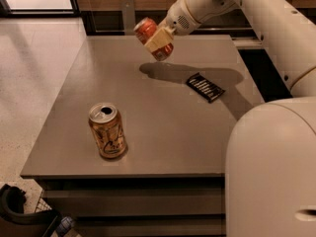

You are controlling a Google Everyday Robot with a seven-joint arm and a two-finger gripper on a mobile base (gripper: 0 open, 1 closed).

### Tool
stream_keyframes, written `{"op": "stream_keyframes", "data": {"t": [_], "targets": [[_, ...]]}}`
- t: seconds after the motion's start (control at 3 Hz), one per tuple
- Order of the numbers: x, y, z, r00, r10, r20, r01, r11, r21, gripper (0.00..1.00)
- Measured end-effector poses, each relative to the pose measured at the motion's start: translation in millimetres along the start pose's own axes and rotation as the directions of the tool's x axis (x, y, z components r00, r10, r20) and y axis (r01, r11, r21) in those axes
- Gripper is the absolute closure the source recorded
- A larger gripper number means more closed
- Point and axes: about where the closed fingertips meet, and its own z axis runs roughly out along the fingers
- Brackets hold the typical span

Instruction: Knock coke can over

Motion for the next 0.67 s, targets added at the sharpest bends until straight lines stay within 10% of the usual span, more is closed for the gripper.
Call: {"op": "stream_keyframes", "data": {"t": [0.67], "targets": [[18.2,7.4,16.5,0.971,0.001,-0.238,-0.004,0.9999,-0.011,1.0]]}}
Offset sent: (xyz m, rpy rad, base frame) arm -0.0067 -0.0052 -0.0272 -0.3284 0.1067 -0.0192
